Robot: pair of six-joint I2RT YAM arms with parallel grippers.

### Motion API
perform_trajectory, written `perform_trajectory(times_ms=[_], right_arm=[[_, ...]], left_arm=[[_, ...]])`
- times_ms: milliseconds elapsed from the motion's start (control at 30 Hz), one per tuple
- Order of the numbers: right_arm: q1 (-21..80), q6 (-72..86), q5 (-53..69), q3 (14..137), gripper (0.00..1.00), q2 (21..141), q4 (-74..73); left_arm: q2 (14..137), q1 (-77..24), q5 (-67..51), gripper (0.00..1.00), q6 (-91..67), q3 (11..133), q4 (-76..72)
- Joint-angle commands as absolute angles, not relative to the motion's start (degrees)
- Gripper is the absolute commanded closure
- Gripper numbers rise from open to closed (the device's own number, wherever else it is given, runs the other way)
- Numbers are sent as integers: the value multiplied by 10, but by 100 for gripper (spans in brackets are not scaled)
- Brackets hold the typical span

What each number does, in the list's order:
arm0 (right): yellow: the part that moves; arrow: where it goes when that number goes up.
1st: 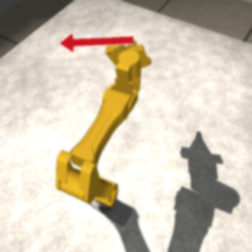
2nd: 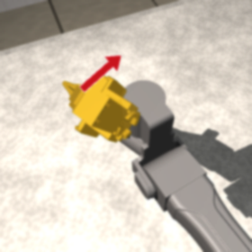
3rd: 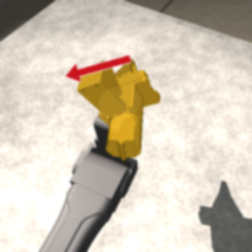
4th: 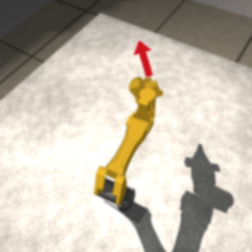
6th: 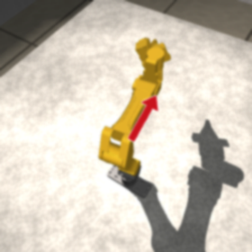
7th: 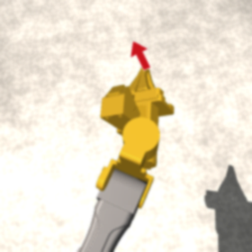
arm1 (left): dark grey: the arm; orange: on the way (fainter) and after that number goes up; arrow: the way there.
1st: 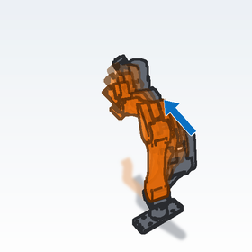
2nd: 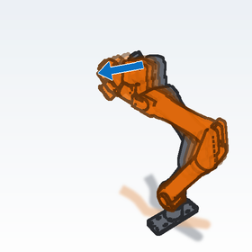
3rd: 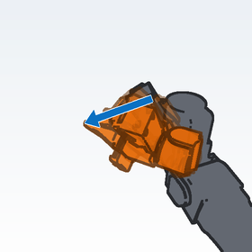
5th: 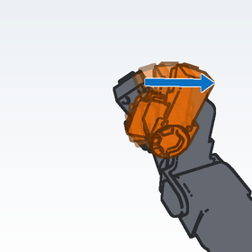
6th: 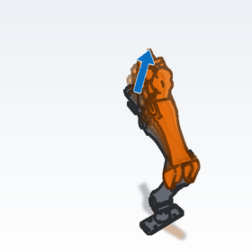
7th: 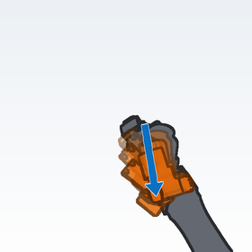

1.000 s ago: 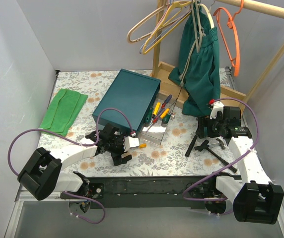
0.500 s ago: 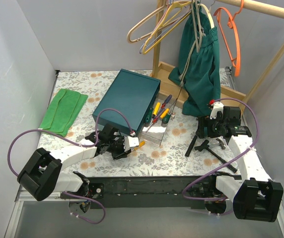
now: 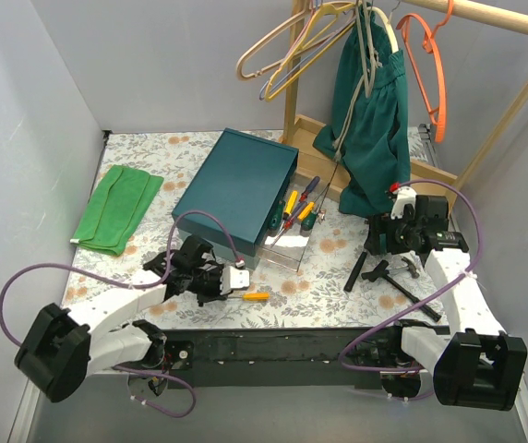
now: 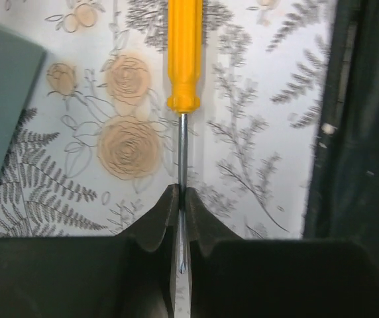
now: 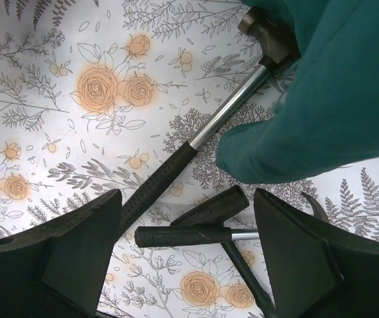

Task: Sort the tools into containers

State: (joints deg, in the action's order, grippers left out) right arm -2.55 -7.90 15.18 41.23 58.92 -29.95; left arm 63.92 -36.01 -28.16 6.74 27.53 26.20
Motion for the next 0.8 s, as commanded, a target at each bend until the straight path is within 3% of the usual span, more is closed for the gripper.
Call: perform_trajectory(times_ms=[0,200,333,600,767], right_arm=[[-27,-81,163,453,12,597,-294],[-27,-81,165,461,12,590,-292],[-27,-76,177,462,12,584,-293],[-20,-68,211,480,16,595,-292],[-1,-55,210,508,17,613,-273]], left_arm=[[559,-359,-356,100,105,327,380],[520,-360,-431,100,72,448,376],[591,-366,-437,100,-85,547,294],[724,-370,-335,100,-379,660,110],[797,-370,-269,100,-477,705,87]])
